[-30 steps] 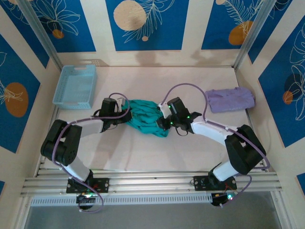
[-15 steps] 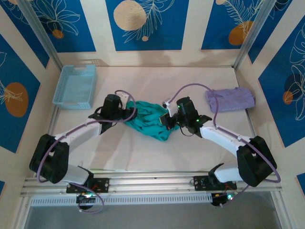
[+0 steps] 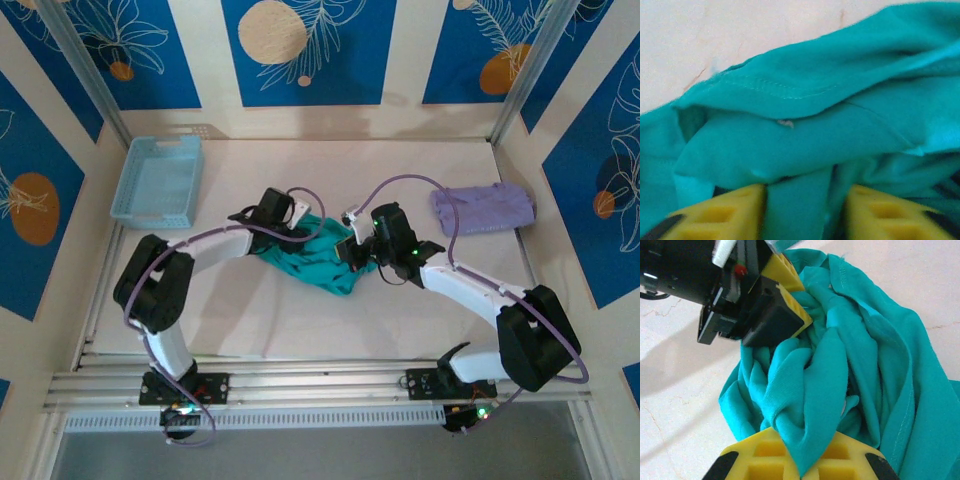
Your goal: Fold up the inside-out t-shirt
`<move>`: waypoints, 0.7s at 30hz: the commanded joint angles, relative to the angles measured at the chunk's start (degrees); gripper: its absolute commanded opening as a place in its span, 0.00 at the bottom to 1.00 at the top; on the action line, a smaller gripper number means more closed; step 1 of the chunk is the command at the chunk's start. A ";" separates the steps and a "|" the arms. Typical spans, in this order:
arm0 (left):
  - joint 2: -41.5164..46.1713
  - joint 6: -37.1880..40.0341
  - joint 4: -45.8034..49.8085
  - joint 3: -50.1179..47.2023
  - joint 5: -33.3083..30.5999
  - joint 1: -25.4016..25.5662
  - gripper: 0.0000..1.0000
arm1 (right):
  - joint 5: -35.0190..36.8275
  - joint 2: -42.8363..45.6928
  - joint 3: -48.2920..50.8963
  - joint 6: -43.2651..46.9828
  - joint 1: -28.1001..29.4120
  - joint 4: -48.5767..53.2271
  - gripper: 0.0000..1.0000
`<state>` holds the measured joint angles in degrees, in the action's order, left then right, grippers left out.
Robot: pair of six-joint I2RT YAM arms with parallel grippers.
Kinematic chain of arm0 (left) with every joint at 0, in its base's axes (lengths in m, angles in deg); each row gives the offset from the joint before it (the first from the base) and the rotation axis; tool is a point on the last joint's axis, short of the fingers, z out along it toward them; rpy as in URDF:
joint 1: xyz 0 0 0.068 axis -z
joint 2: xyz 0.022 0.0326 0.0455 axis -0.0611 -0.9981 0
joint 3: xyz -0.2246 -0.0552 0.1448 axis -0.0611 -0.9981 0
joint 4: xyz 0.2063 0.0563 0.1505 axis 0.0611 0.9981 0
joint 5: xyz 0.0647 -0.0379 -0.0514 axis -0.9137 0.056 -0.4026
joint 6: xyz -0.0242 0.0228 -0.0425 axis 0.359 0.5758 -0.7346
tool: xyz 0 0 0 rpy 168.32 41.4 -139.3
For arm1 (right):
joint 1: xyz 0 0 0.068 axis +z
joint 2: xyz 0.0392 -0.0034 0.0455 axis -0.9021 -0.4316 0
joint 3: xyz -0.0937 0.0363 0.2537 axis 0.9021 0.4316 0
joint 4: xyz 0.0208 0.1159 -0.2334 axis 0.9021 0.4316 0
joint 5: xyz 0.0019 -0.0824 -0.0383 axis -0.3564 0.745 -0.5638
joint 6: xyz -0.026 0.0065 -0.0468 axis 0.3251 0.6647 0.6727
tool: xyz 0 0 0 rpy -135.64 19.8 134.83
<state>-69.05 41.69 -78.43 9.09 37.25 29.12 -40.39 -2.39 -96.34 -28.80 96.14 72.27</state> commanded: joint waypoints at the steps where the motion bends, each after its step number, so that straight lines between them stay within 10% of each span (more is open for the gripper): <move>1: 0.18 -2.31 0.63 3.43 1.97 -1.03 0.12 | -0.13 2.45 -1.74 0.73 -0.82 -0.53 0.00; 9: 14.12 -28.93 -21.58 -8.60 21.01 -17.04 0.00 | -9.82 20.61 1.71 3.84 -5.72 -9.12 0.00; 21: 10.35 -28.87 -19.20 -12.75 17.31 -19.17 0.10 | -8.18 22.21 17.71 -2.11 -5.50 -18.39 0.00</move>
<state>-56.59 13.60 -97.31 -1.68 55.26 10.60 -48.96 20.82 -79.42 -28.25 89.84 57.43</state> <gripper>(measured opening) 0.094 0.045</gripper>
